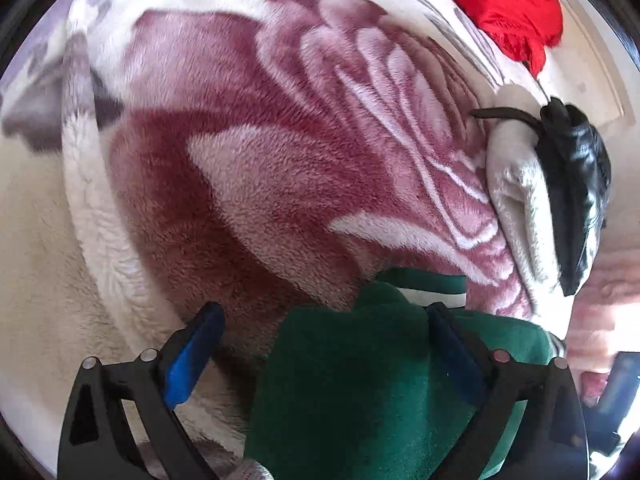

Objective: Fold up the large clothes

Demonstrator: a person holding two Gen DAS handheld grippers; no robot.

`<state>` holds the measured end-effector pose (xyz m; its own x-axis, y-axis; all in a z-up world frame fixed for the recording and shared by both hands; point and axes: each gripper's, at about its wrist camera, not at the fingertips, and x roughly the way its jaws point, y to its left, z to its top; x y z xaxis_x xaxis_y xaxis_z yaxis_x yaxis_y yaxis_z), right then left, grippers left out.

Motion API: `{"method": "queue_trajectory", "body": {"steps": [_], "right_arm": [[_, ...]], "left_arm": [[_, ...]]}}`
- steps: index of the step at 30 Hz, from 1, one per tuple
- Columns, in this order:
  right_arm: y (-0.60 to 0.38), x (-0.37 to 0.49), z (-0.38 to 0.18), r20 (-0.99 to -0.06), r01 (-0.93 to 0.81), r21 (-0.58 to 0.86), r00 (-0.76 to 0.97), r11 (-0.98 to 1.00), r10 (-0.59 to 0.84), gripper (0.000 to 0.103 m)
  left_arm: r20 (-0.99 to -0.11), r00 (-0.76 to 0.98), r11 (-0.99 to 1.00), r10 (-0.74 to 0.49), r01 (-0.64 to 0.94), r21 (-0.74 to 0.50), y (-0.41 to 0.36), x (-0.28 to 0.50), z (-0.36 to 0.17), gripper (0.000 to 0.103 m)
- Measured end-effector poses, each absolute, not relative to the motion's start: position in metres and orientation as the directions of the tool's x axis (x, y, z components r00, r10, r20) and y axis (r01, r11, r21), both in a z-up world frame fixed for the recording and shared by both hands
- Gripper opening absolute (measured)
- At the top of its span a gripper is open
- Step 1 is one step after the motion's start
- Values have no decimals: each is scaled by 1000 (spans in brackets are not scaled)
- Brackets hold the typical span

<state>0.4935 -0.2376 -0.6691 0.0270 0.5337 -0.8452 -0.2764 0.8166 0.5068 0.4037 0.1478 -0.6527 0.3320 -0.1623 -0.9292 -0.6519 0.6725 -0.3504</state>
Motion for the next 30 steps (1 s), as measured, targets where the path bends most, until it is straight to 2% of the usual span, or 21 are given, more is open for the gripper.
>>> {"method": "queue_trajectory", "body": {"steps": [2, 4, 7, 9, 12, 13, 14, 15, 16, 19, 22, 24, 25, 26, 27, 28, 30], "right_arm": [[-224, 502, -686, -912, -297, 390, 4, 871, 410, 67], [-230, 505, -692, -908, -262, 411, -34, 873, 417, 67], [-252, 507, -679, -897, -208, 428, 18, 879, 441, 68], [-264, 509, -681, -896, -173, 431, 31, 886, 442, 69], [-266, 515, -707, -880, -133, 474, -57, 870, 471, 73], [-265, 517, -716, -864, -108, 503, -87, 858, 495, 71], [-268, 517, -721, -853, -82, 521, -81, 850, 515, 61], [-267, 517, -718, -828, -84, 560, -61, 824, 557, 14], [-264, 516, -712, -829, -104, 558, -50, 823, 556, 11], [-265, 515, -680, -862, -157, 490, 60, 858, 503, 10], [-262, 519, -697, -879, -161, 469, 7, 868, 476, 11], [-258, 522, -704, -872, -192, 488, -54, 851, 487, 17], [-262, 524, -703, -860, -185, 509, -84, 840, 503, 38], [-269, 526, -700, -858, -173, 514, -110, 840, 502, 53], [-280, 526, -696, -841, -164, 540, -122, 825, 527, 76], [-288, 524, -694, -831, -167, 557, -126, 814, 542, 95], [-297, 514, -703, -805, -189, 592, -191, 784, 562, 101]], "left_arm": [[-918, 356, 659, -175, -650, -378, 146, 396, -645, 103], [-907, 382, 658, -174, -641, -396, 144, 388, -632, 103], [-890, 437, 692, -131, -603, -398, 137, 376, -603, 103], [-899, 431, 737, -74, -584, -341, 130, 369, -592, 103], [-919, 391, 760, -52, -581, -290, 127, 365, -602, 103], [-920, 387, 756, -61, -584, -296, 126, 364, -606, 103], [-916, 395, 748, -75, -585, -314, 127, 363, -609, 103], [-914, 399, 744, -75, -587, -318, 127, 362, -610, 103], [-914, 399, 745, -69, -589, -313, 127, 360, -609, 103], [-912, 405, 753, -62, -581, -309, 124, 357, -605, 103], [-920, 390, 775, -32, -571, -269, 117, 352, -594, 103], [-915, 402, 788, -4, -562, -251, 114, 340, -578, 103], [-913, 408, 787, 1, -564, -250, 114, 335, -575, 103], [-908, 420, 777, 2, -572, -263, 114, 325, -569, 103], [-904, 427, 766, -12, -578, -283, 114, 319, -567, 103], [-899, 436, 744, -51, -584, -325, 113, 308, -568, 103], [-895, 434, 720, -102, -589, -367, 110, 297, -575, 103]]}}
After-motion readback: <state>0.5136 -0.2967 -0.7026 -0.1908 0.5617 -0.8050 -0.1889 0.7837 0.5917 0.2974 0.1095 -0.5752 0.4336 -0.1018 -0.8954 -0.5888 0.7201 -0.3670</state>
